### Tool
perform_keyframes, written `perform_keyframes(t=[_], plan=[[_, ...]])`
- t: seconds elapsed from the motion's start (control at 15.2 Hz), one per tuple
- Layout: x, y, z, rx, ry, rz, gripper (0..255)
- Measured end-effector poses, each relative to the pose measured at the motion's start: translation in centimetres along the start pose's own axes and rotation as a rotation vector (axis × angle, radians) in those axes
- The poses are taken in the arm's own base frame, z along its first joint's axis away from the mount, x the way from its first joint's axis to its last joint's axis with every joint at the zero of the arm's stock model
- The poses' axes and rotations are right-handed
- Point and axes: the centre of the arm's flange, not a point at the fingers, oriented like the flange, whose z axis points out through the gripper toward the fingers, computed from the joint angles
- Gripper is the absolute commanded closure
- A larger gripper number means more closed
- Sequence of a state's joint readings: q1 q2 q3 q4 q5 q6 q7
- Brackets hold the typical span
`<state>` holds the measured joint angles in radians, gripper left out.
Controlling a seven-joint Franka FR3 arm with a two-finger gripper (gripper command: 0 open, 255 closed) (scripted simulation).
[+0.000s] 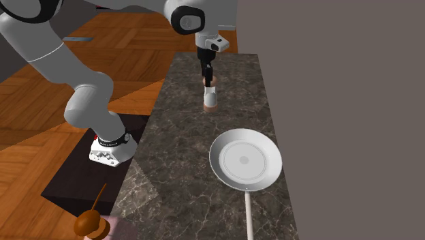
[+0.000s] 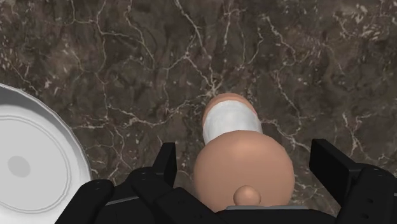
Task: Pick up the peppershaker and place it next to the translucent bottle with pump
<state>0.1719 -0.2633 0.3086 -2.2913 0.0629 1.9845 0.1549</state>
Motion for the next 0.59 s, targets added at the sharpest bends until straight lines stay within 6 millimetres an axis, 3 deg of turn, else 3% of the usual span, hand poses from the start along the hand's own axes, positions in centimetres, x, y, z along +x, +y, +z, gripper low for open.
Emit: perform_keyframes(t=[0.46, 0.53, 0.59], plan=[[-0.01, -0.13, 0.63, 0.0, 0.001, 0.0, 0], [-0.01, -0.13, 0.63, 0.0, 0.001, 0.0, 255], [0.0, -0.13, 0.59, 0.0, 0.002, 0.0, 255]])
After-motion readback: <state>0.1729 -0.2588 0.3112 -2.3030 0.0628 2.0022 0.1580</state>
